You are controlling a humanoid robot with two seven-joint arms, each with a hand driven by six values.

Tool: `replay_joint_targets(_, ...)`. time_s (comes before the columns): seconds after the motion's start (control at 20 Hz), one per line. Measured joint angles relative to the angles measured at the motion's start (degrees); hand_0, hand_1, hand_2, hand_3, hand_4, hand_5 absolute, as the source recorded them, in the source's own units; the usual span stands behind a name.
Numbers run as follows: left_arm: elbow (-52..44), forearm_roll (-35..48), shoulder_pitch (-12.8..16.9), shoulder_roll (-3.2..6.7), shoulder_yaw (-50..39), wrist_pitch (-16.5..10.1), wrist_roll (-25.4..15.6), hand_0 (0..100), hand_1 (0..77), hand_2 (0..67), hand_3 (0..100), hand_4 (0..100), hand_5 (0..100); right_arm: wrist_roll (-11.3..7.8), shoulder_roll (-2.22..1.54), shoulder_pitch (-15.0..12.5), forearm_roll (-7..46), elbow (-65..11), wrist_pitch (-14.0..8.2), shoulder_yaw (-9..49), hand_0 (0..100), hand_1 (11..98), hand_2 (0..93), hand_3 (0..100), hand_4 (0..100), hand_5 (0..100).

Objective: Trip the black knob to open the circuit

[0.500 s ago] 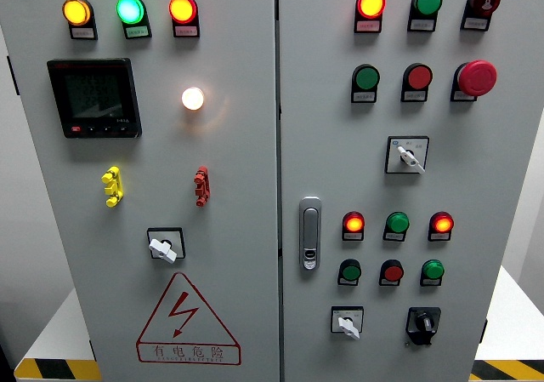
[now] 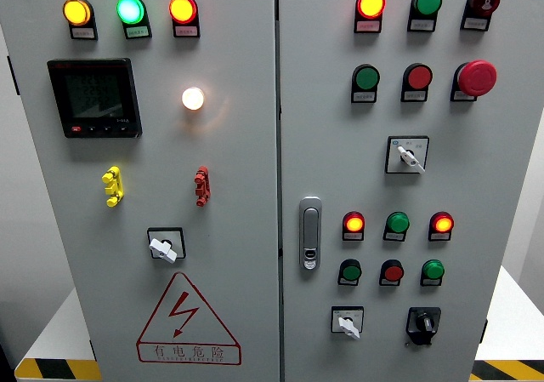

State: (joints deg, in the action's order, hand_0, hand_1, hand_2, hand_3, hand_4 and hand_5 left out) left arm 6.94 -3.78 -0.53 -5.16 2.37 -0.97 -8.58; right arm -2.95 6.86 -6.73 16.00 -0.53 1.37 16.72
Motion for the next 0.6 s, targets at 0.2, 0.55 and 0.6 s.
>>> replay_joint_targets(0.2,0.00,0.00,0.00,0.04,0.00,0.00,-0.01,0,3.2,12.9,21,7,2,0.82,0.01,0.03,9.52,-0.19,0.54,10.26,70,34.4,7.3,18,15,18)
replay_joint_targets(0.55,0.00,0.00,0.00,0.06,0.00,0.00,-0.04,0,3.3,12.9,21,7,2,5.70,-0.13,-1.25,33.02,0.47,6.03,32.76,69,34.5,7.3,18,15,18)
replay_joint_targets(0.6,0.00,0.00,0.00,0.05,0.00,0.00,-0.04,0,3.2,12.9,21,7,2,5.76,-0.36,-0.94,33.43,0.75,6.25,33.12,69,34.5,7.3,18,15,18)
